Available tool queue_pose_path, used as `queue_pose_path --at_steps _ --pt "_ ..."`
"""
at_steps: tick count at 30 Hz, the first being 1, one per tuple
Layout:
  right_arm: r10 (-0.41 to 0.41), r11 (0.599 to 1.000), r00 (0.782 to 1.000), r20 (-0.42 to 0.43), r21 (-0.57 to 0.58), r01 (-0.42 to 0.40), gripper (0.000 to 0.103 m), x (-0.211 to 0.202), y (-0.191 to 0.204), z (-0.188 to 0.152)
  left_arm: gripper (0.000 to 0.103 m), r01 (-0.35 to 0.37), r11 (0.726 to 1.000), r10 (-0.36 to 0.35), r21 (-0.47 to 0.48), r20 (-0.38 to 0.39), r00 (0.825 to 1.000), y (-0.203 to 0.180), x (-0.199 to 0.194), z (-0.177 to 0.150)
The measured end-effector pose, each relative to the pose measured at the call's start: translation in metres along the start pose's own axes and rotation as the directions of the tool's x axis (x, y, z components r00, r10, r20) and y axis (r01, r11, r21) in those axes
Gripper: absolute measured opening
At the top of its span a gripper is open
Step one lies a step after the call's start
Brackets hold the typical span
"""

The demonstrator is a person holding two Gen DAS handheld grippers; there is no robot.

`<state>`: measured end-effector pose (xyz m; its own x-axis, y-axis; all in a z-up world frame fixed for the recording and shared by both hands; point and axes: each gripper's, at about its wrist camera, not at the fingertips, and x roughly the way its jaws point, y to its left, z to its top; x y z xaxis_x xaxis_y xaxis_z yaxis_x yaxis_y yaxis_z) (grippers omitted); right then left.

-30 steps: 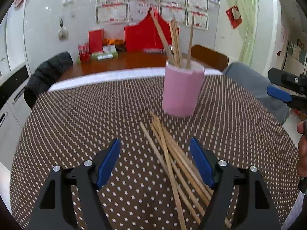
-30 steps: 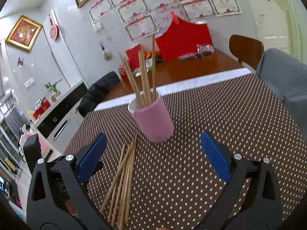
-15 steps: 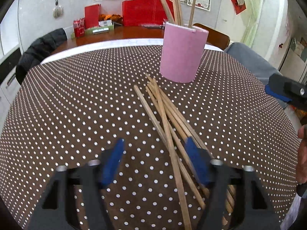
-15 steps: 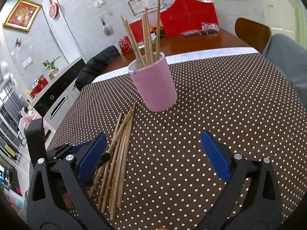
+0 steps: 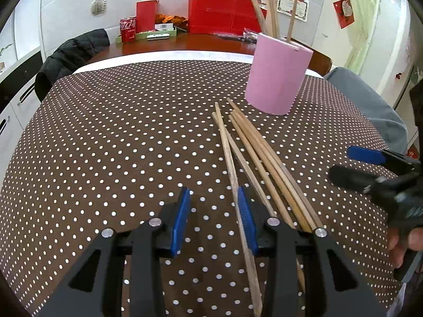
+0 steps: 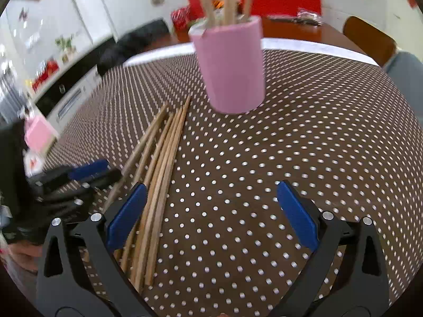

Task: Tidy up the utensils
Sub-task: 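Move both open tools back down to the chopstick pile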

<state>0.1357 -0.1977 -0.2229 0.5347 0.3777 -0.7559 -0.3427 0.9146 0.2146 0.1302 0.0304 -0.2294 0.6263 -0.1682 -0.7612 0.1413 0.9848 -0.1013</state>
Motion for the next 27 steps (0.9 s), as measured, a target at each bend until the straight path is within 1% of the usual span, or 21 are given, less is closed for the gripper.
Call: queue_pose_path --at_steps 4,6,7,9,12,16,18,20,21,23,27 --pt "-0.055 0.995 0.997 -0.052 -0.087 0.050 0.096 0.025 0.014 0.002 0.038 -0.008 1.000 0.008 0.008 0.000 1.000 0.001 0.001 0.003" --pt "-0.074 0.992 0.995 -0.073 -0.109 0.065 0.096 0.033 0.018 0.002 0.038 -0.008 1.000 0.008 0.008 0.000 1.000 0.001 0.001 0.004" --pt "-0.084 0.989 0.995 -0.061 -0.128 0.076 0.096 0.034 0.020 0.002 0.038 -0.007 1.000 0.007 0.007 -0.001 1.000 0.002 0.001 0.004" --pt "-0.090 0.988 0.994 -0.065 -0.131 0.081 0.096 0.035 0.020 0.003 0.038 -0.007 1.000 0.007 0.007 0.000 1.000 0.001 0.001 0.004" --pt "-0.138 0.979 0.988 -0.062 -0.161 0.127 0.096 0.035 0.020 0.002 0.038 0.002 1.000 -0.002 0.014 0.003 1.000 0.001 0.001 0.004" --pt "-0.138 0.975 0.988 -0.066 -0.187 0.123 0.096 0.036 0.023 0.004 0.038 0.005 0.999 -0.005 0.045 0.004 1.000 -0.003 0.003 0.003" --pt "-0.163 0.965 0.984 -0.072 -0.220 0.143 0.096 0.044 0.028 0.007 0.038 0.000 0.998 0.001 0.060 -0.009 1.000 -0.007 0.006 0.003" --pt "-0.170 0.965 0.983 -0.071 -0.215 0.152 0.095 0.048 0.034 0.015 0.038 -0.013 0.998 0.014 0.059 -0.028 1.000 -0.007 0.012 0.006" --pt "-0.174 0.965 0.982 -0.071 -0.212 0.155 0.093 0.049 0.034 0.017 0.038 -0.018 0.998 0.020 0.060 -0.028 0.999 -0.007 0.014 0.008" --pt "-0.161 0.969 0.984 -0.074 -0.203 0.144 0.079 0.052 0.033 0.022 0.038 -0.045 0.997 0.047 0.069 -0.035 0.998 -0.006 0.019 0.014" --pt "-0.147 0.972 0.985 -0.085 -0.196 0.128 0.067 0.061 0.035 0.038 0.037 -0.056 0.994 0.061 0.092 -0.059 0.996 -0.007 0.027 0.026"
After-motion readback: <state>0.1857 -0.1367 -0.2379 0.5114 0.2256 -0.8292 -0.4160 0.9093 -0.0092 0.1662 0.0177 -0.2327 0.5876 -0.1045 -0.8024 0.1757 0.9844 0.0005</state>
